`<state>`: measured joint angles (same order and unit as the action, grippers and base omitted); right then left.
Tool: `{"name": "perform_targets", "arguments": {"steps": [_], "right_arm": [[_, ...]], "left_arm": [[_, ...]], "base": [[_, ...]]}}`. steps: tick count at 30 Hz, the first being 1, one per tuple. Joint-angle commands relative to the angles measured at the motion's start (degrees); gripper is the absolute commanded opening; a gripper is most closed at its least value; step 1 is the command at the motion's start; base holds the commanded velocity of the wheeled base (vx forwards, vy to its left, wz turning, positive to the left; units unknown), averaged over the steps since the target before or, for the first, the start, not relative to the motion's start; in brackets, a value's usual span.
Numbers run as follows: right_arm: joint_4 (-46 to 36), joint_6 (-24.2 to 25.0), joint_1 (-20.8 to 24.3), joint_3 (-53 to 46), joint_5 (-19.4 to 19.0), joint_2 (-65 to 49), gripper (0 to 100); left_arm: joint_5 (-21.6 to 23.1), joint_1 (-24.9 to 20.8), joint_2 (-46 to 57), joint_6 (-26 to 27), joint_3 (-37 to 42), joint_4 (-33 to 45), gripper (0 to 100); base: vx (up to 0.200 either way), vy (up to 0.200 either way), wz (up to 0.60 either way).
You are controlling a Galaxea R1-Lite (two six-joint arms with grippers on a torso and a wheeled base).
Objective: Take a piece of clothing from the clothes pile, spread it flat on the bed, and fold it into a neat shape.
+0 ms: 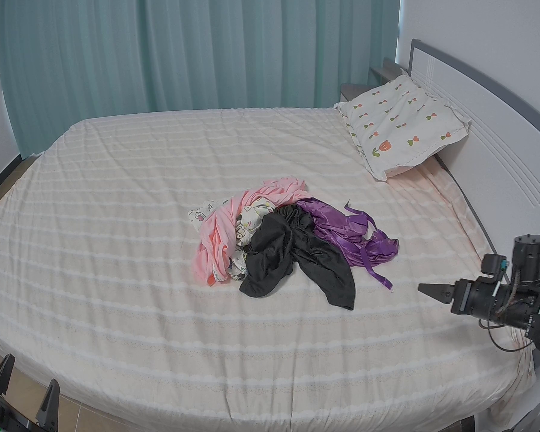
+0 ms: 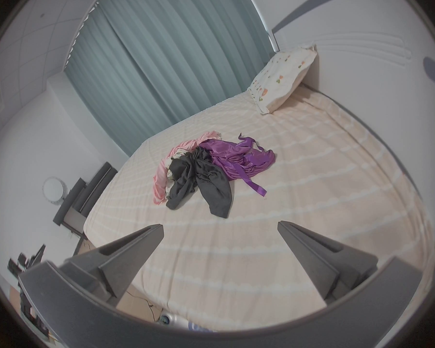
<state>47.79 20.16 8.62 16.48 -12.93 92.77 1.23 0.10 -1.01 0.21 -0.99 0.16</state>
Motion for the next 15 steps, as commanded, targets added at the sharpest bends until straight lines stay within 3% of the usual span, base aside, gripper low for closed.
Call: {"name": "perform_targets", "arguments": {"steps": [1,11,15], "right_arm": [[12.51,6.99,5.09,7.25,3.97,23.42,100],[13.12,8.14,7.55,17.80,6.25,34.85,100],[13.21,9.81,9.31,25.62,8.89,43.20,100]], "left_arm": [[0.00,-0.01,0.57,-0.03,0.81,0.02,100],[0.00,0.08,0.57,-0.03,0.81,0.02,100],[-0.09,-0.01,0.57,-0.03,0.81,0.02,100]], "base": [[0.000,0.000,0.00],[0.000,0.000,0.00],[0.000,0.000,0.00]]}}
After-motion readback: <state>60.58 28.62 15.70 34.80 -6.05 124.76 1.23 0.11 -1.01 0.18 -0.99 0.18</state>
